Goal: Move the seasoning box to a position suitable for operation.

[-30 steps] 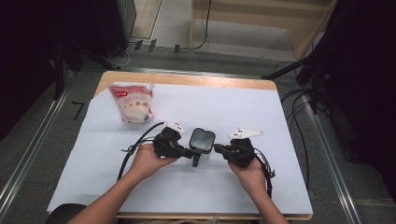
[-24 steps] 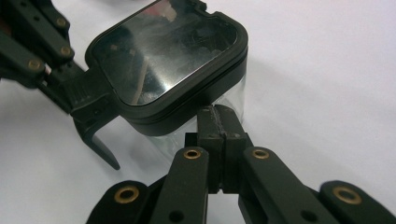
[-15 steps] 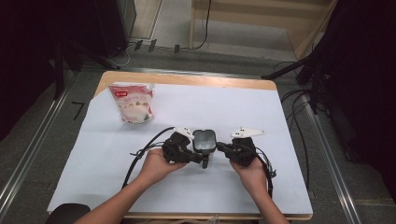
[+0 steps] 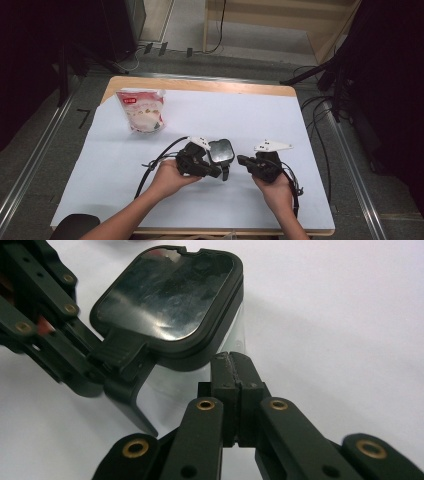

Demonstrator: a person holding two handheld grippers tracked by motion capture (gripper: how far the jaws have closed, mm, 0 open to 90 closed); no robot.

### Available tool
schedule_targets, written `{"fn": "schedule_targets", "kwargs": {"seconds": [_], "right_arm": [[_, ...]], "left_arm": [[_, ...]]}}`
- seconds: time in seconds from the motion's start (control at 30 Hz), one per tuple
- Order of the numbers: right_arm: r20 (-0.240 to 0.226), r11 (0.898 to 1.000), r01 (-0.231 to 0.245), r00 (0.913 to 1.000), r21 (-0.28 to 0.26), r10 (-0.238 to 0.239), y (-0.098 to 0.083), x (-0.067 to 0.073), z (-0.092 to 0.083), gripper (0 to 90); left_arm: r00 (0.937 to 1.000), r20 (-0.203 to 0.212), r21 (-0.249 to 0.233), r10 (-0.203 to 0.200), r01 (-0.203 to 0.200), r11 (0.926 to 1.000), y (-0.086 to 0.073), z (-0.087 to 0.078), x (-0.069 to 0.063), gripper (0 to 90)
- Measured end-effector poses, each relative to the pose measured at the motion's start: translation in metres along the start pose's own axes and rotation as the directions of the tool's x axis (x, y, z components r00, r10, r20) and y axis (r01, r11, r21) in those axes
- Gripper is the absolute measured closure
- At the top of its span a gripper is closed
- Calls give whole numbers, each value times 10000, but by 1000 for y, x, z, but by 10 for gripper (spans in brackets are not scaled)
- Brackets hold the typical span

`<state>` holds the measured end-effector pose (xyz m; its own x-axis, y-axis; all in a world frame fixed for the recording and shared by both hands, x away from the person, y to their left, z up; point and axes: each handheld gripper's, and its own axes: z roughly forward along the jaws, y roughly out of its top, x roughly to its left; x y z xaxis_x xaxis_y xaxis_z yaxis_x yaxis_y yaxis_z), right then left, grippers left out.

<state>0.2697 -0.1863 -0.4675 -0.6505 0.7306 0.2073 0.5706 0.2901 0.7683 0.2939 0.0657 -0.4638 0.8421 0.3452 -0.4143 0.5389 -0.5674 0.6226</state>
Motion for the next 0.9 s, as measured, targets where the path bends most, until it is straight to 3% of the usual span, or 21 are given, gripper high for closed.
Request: {"fn": "schedule_targets", "kwargs": {"seconds": [0.07, 0.13, 0.3, 0.43, 0.47, 0.6, 0.67, 0.9], "right_arm": [[8, 10000, -62, 10000, -46, 62, -1, 0, -2, 900], [-35, 9998, -161, 9999, -105, 161, -2, 1, -8, 900], [-326, 9996, -148, 9994, -232, 140, -5, 14, -19, 900], [-509, 9999, -76, 9987, -151, 68, -8, 24, -18, 900], [-505, 9998, 136, 9986, -116, -142, -10, 32, -16, 900], [-673, 9990, 441, 9968, -27, -441, -11, 41, -13, 900], [-747, 9984, 569, 9956, 17, -566, -11, 46, -10, 900], [-1156, 9976, 680, 9911, 161, -657, -12, 57, 4, 900]], "left_arm": [[10000, 55, -40, 73, -73, 10000, -1, -6, -2, 808], [9997, -153, 45, 199, -198, 9998, -1, -13, -3, 786], [9995, -299, -188, -62, 56, 9998, -2, -32, 3, 718], [9987, -504, -275, -110, 96, 9996, -4, -40, 8, 686], [9982, -581, -331, -173, 154, 9993, -4, -43, 9, 651], [9938, -1072, -588, -293, 231, 9980, -5, -52, 15, 588], [9932, -1086, -759, -429, 348, 9965, -6, -55, 19, 572], [9898, -1326, -680, -517, 429, 9968, -10, -59, 25, 500]]}}
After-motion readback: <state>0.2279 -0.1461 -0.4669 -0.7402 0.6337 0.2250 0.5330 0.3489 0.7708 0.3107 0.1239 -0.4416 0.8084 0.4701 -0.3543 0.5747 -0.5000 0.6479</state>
